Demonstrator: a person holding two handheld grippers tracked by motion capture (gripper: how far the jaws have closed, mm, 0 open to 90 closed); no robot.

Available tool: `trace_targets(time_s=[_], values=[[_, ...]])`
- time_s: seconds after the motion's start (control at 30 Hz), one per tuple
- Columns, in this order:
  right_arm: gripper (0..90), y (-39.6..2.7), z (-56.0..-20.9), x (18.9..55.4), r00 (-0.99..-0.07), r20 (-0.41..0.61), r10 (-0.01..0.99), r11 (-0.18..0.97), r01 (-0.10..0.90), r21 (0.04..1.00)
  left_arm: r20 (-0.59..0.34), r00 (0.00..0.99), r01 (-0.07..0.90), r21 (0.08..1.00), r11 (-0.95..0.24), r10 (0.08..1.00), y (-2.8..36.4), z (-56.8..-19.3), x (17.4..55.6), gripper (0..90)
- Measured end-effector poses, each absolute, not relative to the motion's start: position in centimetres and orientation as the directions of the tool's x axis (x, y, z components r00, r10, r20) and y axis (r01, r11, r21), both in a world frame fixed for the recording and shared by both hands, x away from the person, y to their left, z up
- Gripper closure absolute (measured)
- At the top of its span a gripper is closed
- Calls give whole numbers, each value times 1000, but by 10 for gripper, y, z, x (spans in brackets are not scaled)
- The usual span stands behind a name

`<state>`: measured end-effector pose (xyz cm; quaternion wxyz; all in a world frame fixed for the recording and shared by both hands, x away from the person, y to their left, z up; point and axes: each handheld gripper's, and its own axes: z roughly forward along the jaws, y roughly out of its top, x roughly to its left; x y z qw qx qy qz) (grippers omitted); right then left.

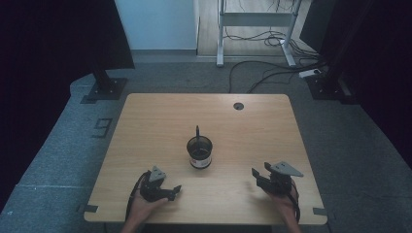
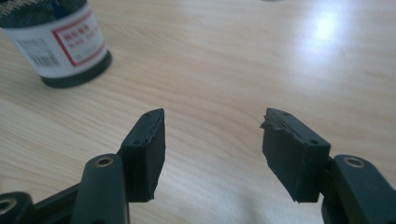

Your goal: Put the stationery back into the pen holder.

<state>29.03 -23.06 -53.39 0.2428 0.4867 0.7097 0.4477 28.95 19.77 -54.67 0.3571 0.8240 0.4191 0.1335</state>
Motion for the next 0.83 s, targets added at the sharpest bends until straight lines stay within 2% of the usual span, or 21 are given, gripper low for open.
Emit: trace_targets(time_s=[0.3,0.83], values=[[385,-236,-546,289,-389,77,918,144,509,849,-78,614,594,700,-396,785,198,-547,289,145],[385,-236,-548,290,-382,82,920,138,515,846,-74,619,592,699,-402,782,197,-547,289,145]])
